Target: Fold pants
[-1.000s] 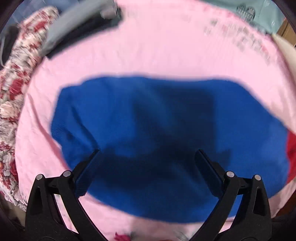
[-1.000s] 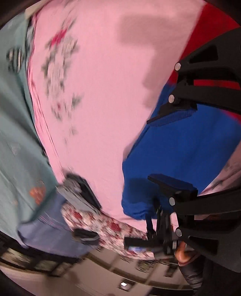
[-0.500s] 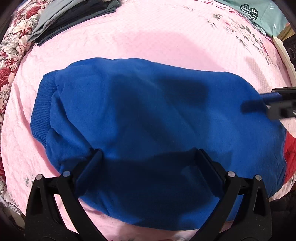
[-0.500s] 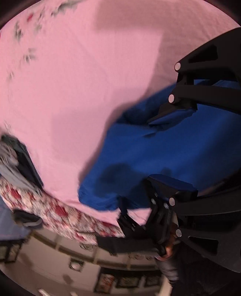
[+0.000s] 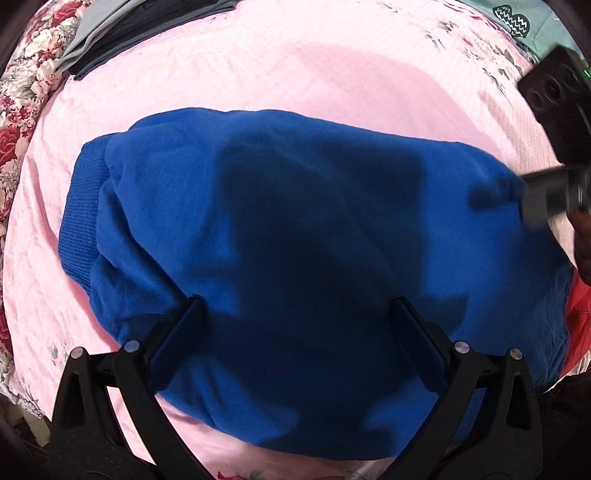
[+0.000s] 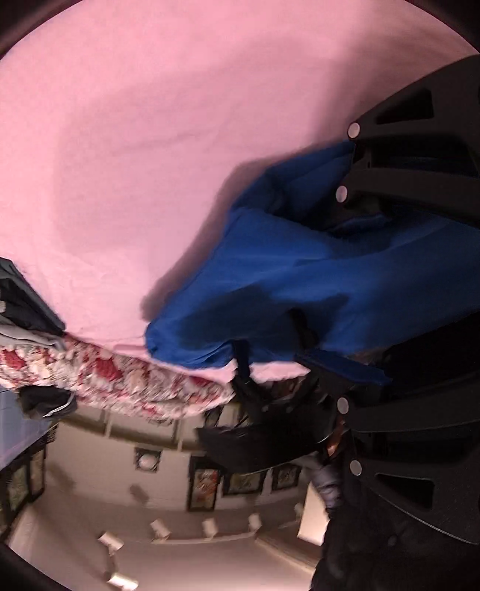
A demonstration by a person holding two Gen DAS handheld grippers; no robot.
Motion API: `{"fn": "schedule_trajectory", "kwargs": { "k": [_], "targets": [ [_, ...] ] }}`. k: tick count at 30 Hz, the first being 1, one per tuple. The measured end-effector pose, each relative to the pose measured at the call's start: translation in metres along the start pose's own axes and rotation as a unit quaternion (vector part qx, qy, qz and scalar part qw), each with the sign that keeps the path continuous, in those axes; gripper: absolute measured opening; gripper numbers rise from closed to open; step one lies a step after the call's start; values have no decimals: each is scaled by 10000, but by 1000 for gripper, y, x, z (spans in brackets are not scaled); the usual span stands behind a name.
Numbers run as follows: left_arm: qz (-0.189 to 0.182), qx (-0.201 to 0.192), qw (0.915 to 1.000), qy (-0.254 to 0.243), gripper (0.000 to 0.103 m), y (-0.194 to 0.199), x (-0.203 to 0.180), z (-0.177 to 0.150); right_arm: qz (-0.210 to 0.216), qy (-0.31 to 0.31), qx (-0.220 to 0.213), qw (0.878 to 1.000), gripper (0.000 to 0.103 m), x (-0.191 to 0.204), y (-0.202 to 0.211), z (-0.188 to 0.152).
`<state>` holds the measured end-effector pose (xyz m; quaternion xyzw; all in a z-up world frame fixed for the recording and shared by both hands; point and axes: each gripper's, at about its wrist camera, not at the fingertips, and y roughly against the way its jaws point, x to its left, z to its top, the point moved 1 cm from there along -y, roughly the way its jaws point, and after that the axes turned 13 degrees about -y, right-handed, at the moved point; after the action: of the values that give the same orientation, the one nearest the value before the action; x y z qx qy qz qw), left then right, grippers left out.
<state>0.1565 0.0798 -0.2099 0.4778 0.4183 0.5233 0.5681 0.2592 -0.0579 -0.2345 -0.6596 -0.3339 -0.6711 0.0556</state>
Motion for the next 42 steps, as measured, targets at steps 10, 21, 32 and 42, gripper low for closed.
{"fn": "schedule_trajectory", "kwargs": {
  "k": [10,21,32,42],
  "targets": [
    [-60,106,9999,-5,101,-3,3,14,670,-495,-450,9955,32,-26,21,27],
    [688,-476,9941,-688,101,37,48,31,-888,27,-1926,9773,50,29,72,-59],
    [837,-578,9937,-477,101,33,60,23,-1769,-866,-3493,9161,59,14,53,-171],
    [-172,-924,9713,-2184,101,56,-103,14,-2100,-2084,-5782,7604,61,4,148,-353]
  ]
}}
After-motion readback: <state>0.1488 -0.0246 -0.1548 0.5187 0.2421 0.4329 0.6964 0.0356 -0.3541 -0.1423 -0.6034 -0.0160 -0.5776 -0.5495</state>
